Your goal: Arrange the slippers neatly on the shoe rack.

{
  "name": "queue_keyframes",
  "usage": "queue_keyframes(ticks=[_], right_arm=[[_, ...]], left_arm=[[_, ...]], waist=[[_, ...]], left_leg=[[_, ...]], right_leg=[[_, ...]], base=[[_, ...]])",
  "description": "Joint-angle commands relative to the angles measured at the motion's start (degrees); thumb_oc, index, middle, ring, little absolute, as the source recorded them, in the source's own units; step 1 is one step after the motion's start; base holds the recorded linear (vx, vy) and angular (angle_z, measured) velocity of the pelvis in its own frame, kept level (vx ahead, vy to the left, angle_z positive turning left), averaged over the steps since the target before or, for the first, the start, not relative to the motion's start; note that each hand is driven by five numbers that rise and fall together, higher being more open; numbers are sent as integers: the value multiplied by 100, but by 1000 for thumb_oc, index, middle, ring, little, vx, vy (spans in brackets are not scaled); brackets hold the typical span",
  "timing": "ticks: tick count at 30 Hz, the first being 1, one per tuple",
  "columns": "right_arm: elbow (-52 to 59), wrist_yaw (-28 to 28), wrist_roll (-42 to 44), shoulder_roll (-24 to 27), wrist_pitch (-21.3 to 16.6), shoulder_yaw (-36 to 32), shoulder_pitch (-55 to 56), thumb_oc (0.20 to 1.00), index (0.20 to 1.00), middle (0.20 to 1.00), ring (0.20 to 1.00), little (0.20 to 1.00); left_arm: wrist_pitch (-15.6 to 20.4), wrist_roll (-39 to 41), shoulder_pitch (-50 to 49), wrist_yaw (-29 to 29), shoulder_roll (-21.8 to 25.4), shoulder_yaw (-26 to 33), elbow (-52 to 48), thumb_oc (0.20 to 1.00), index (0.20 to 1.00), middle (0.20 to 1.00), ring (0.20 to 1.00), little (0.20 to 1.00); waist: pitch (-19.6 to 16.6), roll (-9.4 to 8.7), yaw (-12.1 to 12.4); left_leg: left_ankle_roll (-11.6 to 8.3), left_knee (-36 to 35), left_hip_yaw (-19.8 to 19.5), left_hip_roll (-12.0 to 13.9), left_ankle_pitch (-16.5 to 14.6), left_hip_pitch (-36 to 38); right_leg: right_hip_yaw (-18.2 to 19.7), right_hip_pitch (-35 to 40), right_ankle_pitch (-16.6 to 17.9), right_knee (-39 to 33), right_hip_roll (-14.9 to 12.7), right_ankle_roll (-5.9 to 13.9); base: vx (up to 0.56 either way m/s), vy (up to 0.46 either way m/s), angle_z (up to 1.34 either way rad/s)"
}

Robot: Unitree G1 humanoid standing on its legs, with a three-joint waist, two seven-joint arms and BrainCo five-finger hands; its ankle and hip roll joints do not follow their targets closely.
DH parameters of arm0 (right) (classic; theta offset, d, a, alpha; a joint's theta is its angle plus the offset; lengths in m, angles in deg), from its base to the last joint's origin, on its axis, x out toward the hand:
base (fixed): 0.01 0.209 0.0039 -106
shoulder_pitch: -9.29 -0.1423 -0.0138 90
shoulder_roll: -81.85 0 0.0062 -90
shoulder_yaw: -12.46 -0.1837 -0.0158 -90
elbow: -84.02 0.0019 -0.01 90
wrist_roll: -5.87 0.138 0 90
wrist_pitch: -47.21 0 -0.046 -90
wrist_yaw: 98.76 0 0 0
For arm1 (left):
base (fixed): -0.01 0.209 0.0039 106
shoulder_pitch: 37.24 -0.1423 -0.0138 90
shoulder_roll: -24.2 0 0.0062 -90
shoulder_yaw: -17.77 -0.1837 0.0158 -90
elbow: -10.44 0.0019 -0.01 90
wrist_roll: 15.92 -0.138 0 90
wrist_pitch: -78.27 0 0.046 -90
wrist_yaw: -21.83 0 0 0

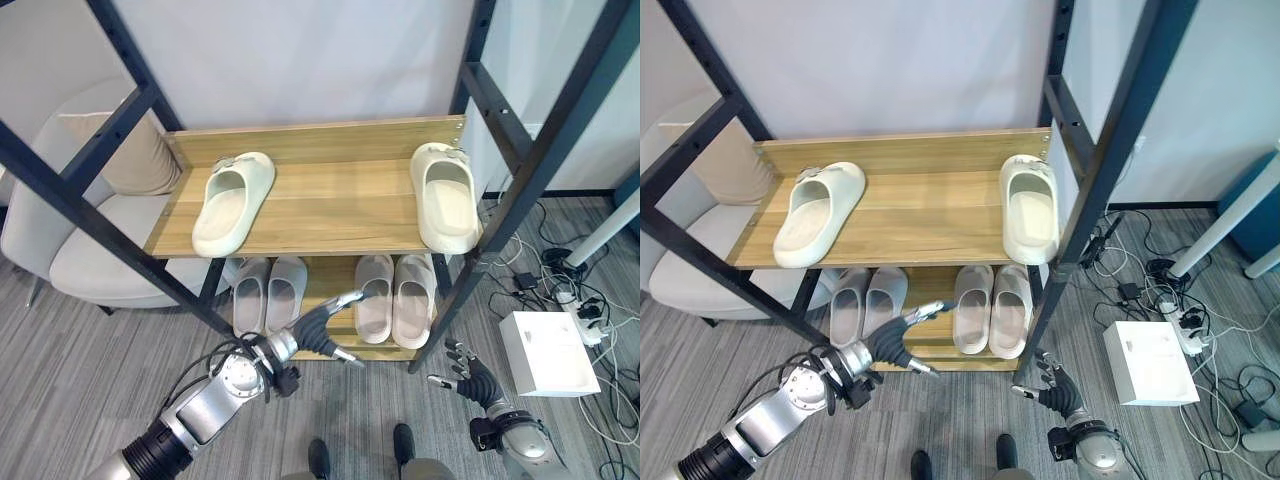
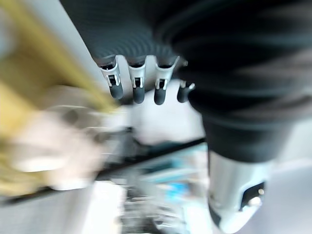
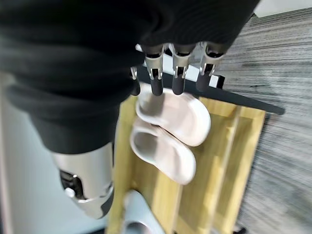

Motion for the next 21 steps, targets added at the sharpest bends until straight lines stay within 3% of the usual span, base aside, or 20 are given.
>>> queue_keyframes(ticks=[1, 4, 6, 12, 14, 15, 18, 19, 20, 21], right_arm=[[180, 29, 267, -71, -226, -198, -236, 1000, 1000, 1000, 1000, 1000], [177, -19, 214, -140, -233, -228, -226, 1000, 1000, 1000, 1000, 1000], [246, -58, 158, -247, -255, -234, -177, 1000, 1000, 1000, 1000, 1000], [341, -110, 61, -421, -319, -168, -68, 1000, 1000, 1000, 1000, 1000], [203, -157, 38, -475, -376, -94, -57, 1000, 1000, 1000, 1000, 1000], [197, -158, 38, -475, -380, -90, -64, 1000, 1000, 1000, 1000, 1000], [42, -231, 6, -468, -491, -29, -72, 1000, 1000, 1000, 1000, 1000], [41, -232, 6, -469, -491, -30, -73, 1000, 1000, 1000, 1000, 1000], [-16, -277, -8, -354, -572, 43, -66, 1000, 1000, 1000, 1000, 1000], [-31, -282, -9, -320, -594, 68, -69, 1000, 1000, 1000, 1000, 1000]], left_arm=[[289, 959, 384, -49, -239, 229, 243, 1000, 1000, 1000, 1000, 1000], [283, 1459, 507, -9, -493, 334, 57, 1000, 1000, 1000, 1000, 1000], [347, 1966, 681, 149, -906, 558, -118, 1000, 1000, 1000, 1000, 1000], [690, 1631, 966, 891, -1165, 1201, -212, 1000, 1000, 1000, 1000, 1000], [878, 1027, 1112, 1632, -1204, 1724, -41, 1000, 1000, 1000, 1000, 1000], [877, 1017, 1114, 1643, -1205, 1723, -41, 1000, 1000, 1000, 1000, 1000], [870, -523, 1463, 2597, -834, 2122, 300, 1000, 1000, 1000, 1000, 1000], [871, -525, 1465, 2599, -834, 2121, 301, 1000, 1000, 1000, 1000, 1000], [697, -1633, 1831, 3276, -401, 2255, 644, 1000, 1000, 1000, 1000, 1000], [654, -1881, 1903, 3387, -247, 2258, 779, 1000, 1000, 1000, 1000, 1000]], waist=[[21, -200, -19], [19, -209, -42], [35, -232, -76], [26, -277, -63], [1, -297, -16], [5, -298, -22], [-14, -290, 0], [-11, -291, -1], [-30, -258, -17], [-29, -250, -28]], left_leg=[[-169, -38, -179, 131, -539, 150], [-164, -38, -163, 124, -549, 165], [-157, -38, -160, 110, -560, 181], [-153, -38, -155, 114, -589, 230], [-158, -38, -165, 111, -585, 233], [-159, -38, -167, 111, -585, 235], [-170, -38, -189, 113, -581, 243], [-170, -38, -191, 113, -581, 245], [-184, -38, -181, 118, -582, 260], [-189, -38, -180, 119, -585, 263]], right_leg=[[-277, 332, -588, 8, -236, 384], [-262, 340, -590, 8, -240, 377], [-240, 360, -590, 8, -242, 366], [-226, 400, -604, 8, -243, 356], [-244, 430, -615, 8, -247, 347], [-246, 433, -616, 8, -248, 347], [-276, 463, -629, 8, -250, 351], [-278, 465, -629, 8, -250, 351], [-282, 462, -619, 8, -253, 369], [-282, 457, -615, 8, -252, 378]], base=[[0, 0, 0], [0, 0, 0], [0, 0, 0], [3, -5, 0], [0, 0, 0], [0, 0, 0], [17, -11, 3], [43, -11, 4], [39, -6, 2], [51, -7, 1]])
